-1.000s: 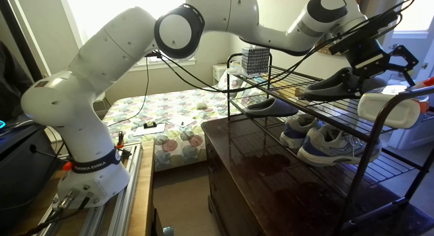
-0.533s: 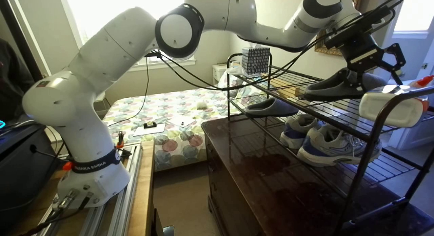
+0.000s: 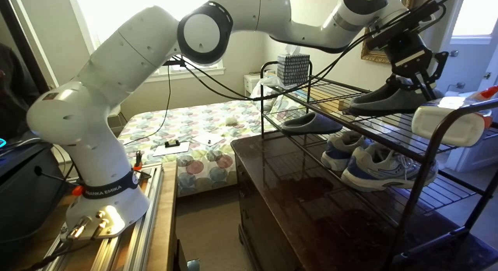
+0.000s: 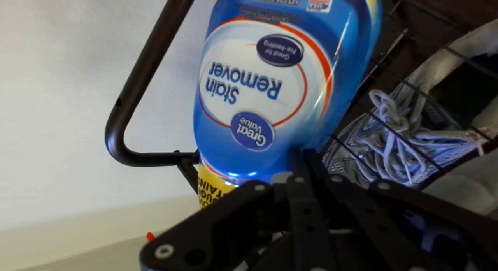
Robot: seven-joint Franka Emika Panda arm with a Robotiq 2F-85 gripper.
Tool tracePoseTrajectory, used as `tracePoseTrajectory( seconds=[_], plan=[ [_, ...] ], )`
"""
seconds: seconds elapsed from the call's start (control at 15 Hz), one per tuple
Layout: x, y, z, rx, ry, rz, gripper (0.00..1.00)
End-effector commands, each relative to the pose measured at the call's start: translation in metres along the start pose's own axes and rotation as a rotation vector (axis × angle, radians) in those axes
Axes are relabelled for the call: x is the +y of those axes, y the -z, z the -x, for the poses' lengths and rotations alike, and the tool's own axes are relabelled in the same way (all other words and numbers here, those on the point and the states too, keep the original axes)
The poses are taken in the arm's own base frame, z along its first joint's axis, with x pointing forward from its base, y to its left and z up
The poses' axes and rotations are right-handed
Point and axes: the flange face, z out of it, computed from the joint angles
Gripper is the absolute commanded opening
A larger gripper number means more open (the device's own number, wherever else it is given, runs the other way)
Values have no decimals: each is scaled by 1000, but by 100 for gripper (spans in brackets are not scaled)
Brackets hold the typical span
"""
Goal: Place the blue spray bottle upright.
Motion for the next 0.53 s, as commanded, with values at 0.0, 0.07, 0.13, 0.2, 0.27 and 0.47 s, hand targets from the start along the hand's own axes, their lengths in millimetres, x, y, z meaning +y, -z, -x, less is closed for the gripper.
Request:
tracePoseTrajectory(
  seconds=[0.0,0.07,0.13,0.2,0.27,0.47],
  plan=[
    [-2,11,2,30,-27,-57,0],
    [3,15,2,74,-46,-54,0],
    [5,18,2,96,-62,-58,0],
    [9,20,3,118,-86,-50,0],
    [13,21,3,134,-118,-37,15],
    [26,18,-1,183,-235,66,39]
  ],
)
